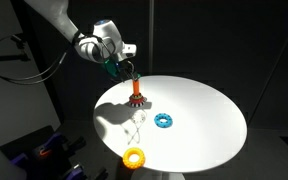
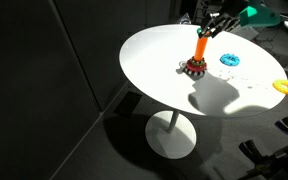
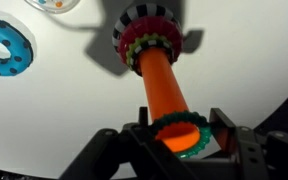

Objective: Move the green toy to the table

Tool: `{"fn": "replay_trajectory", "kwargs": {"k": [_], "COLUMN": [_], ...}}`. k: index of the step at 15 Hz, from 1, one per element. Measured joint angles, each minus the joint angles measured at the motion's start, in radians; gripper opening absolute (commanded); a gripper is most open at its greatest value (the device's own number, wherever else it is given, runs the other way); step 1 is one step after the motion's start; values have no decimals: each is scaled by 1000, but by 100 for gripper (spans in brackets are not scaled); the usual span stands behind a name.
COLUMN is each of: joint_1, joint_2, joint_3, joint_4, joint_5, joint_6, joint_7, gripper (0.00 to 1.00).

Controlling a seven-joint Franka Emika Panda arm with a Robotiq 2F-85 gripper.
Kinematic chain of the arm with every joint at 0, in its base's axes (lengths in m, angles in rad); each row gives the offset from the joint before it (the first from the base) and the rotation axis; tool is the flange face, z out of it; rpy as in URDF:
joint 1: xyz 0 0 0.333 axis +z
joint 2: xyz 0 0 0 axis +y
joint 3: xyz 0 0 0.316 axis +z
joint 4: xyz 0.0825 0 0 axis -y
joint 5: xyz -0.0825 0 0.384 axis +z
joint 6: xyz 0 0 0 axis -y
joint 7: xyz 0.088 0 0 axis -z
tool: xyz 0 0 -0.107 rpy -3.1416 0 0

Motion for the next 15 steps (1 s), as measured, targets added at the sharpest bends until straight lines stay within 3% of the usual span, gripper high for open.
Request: {"fn": "replay_trajectory", "kwargs": {"k": [6, 11, 15], "joint_1": [15, 7, -59], "joint_2": [-119, -177, -225], "joint_3": [-4, -25, 7], "joint_4": [-10, -41, -69], "joint_5": [0, 13, 21], "joint_6": [-16, -103, -216], "joint_7": [47, 55, 55], "gripper": [38, 38, 38]}}
